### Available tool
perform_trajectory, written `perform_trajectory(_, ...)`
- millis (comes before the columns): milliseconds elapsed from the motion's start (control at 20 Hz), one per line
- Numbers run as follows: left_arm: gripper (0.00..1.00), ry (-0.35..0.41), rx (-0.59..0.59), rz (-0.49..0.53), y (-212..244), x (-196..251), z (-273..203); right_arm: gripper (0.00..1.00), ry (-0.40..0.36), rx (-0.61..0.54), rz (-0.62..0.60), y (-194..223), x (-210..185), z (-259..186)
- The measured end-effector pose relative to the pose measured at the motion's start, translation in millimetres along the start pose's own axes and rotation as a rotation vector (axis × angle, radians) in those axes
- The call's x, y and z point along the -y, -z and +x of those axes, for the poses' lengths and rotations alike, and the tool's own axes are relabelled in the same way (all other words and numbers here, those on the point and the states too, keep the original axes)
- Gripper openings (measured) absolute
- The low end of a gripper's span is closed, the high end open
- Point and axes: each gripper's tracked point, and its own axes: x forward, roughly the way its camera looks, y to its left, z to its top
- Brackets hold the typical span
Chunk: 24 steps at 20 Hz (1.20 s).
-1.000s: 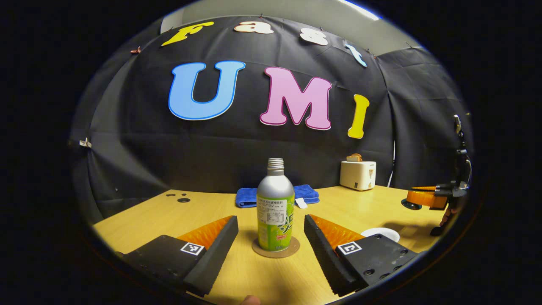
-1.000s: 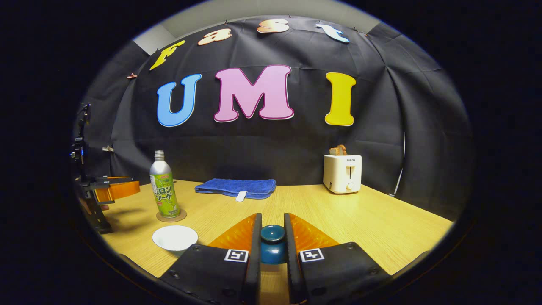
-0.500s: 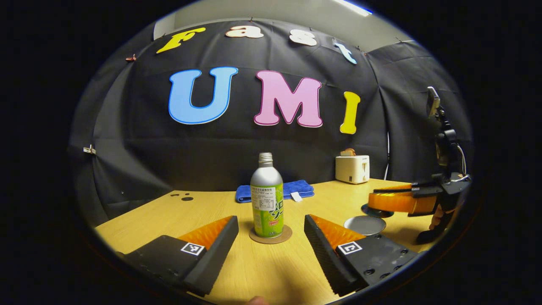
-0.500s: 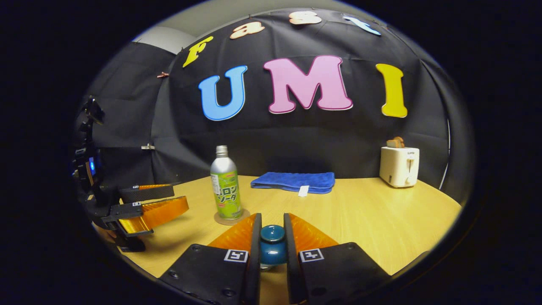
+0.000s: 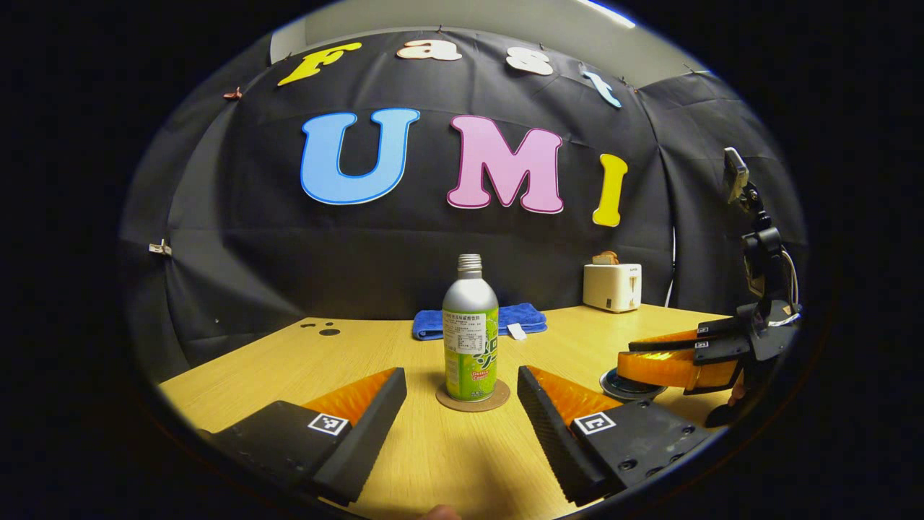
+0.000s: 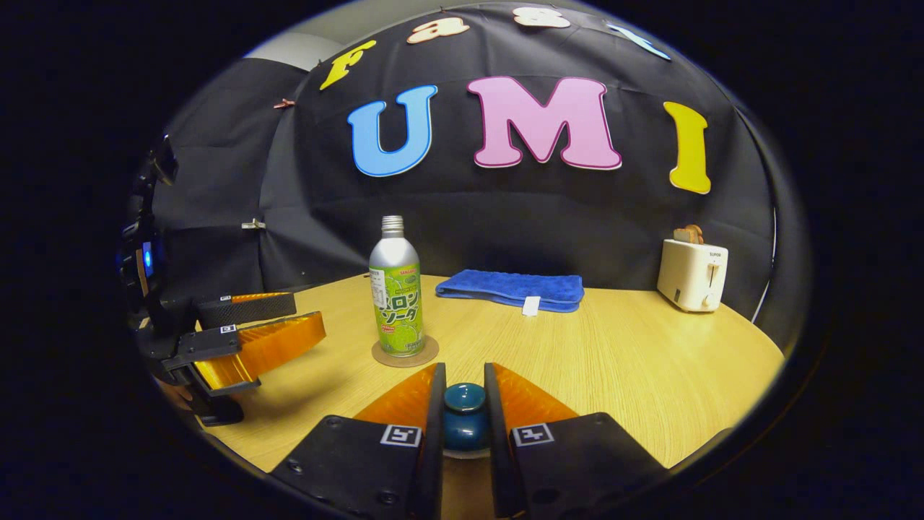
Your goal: Open the teacup lid with one hand, grasp the water bottle and pour water into the teacup with the other hand; after pouring, place the water bottle on the coaster and then close the teacup lid.
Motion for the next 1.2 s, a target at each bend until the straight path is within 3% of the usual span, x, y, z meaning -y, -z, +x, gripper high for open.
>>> perform_trajectory(300,0.98,-0.025,-0.002,-0.002,0.4,-3.5,-1.5,0.39,0.01,0.009,-0.002,-2.1,2.3,-3.5)
perform_trajectory(350,0.97,-0.028,-0.002,-0.002,0.4,-2.5,-3.0,0.48,0.021,0.038,0.01,-6.5,5.6,-7.1)
perform_trajectory(400,0.98,-0.032,-0.002,-0.002,0.8,-1.1,-4.0,0.63,0.035,0.079,0.023,-12.6,8.8,-11.9)
perform_trajectory(500,0.98,-0.067,-0.004,-0.003,0.8,-4.5,-4.0,0.8,0.08,0.162,0.025,-24.6,18.4,-19.9)
perform_trajectory(550,0.98,-0.09,-0.005,-0.003,0.5,-7.1,-4.5,0.84,0.127,0.193,0.003,-29.2,27.8,-20.7)
perform_trajectory(650,0.98,-0.138,-0.007,-0.004,0.2,-9.8,-4.1,0.85,0.162,0.181,0.016,-25.5,38.3,-23.0)
perform_trajectory(750,0.98,-0.169,-0.008,-0.004,0.9,-8.4,-4.8,0.96,0.2,0.186,0.012,-24.2,49.9,-22.3)
perform_trajectory(1200,0.98,-0.136,-0.002,-0.002,0.7,8.5,2.2,0.98,0.263,0.187,0.011,-23.3,75.4,-37.6)
